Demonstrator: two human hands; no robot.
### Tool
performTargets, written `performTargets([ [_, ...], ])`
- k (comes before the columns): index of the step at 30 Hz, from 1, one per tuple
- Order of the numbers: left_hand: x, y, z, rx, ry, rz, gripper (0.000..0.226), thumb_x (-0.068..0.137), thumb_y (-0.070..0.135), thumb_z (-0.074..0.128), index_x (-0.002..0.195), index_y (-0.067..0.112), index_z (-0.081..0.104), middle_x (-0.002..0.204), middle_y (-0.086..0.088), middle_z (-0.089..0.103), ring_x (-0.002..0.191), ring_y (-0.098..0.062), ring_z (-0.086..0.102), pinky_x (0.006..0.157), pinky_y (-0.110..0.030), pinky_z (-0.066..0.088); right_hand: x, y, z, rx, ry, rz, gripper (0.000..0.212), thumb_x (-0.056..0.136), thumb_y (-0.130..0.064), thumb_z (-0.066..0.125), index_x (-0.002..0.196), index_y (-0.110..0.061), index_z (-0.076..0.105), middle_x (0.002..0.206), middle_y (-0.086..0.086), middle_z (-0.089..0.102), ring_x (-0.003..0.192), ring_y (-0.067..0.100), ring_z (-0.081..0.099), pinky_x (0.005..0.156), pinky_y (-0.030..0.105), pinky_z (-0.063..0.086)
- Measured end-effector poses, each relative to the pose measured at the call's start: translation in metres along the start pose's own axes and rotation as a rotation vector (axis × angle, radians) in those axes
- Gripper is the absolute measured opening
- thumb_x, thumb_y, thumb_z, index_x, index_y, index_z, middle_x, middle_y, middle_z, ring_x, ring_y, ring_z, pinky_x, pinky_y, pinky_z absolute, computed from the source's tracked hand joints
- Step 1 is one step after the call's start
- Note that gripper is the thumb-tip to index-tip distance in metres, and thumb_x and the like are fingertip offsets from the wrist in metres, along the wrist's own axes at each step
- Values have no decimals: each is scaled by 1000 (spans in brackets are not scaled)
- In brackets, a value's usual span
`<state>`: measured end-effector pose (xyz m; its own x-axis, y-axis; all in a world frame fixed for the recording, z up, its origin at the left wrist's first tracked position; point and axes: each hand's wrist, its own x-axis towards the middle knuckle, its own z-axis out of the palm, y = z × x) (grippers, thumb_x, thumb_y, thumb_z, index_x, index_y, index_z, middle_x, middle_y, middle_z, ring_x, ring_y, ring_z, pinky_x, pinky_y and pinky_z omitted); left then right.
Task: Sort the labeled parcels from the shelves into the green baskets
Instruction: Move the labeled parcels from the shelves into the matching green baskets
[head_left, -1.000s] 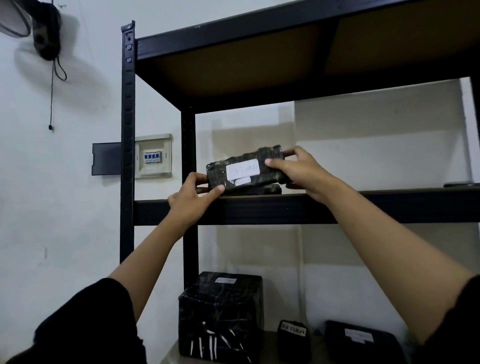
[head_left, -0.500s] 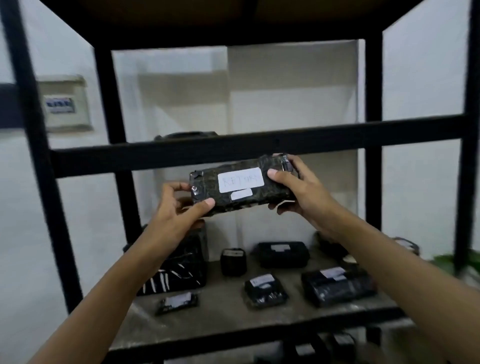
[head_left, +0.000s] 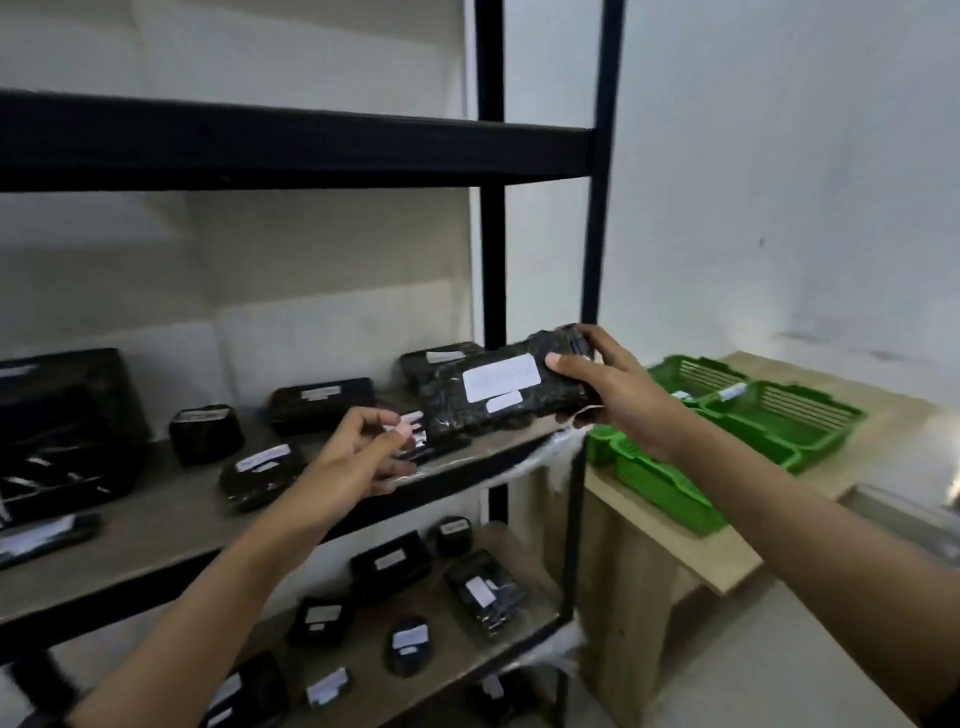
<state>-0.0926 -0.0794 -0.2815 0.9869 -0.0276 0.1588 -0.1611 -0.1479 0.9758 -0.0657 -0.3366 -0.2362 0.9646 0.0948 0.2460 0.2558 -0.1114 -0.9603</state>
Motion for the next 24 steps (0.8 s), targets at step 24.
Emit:
performTargets([
  [24, 178, -89, 398, 196, -292, -150, 13, 92, 24, 56, 101, 23, 47, 95, -1, 59, 80, -14, 62, 66, -25, 43, 32, 206, -406, -168, 276, 427, 60, 81, -27, 73, 131, -24, 38, 109, 17, 64, 82, 30, 68, 69, 36, 58],
])
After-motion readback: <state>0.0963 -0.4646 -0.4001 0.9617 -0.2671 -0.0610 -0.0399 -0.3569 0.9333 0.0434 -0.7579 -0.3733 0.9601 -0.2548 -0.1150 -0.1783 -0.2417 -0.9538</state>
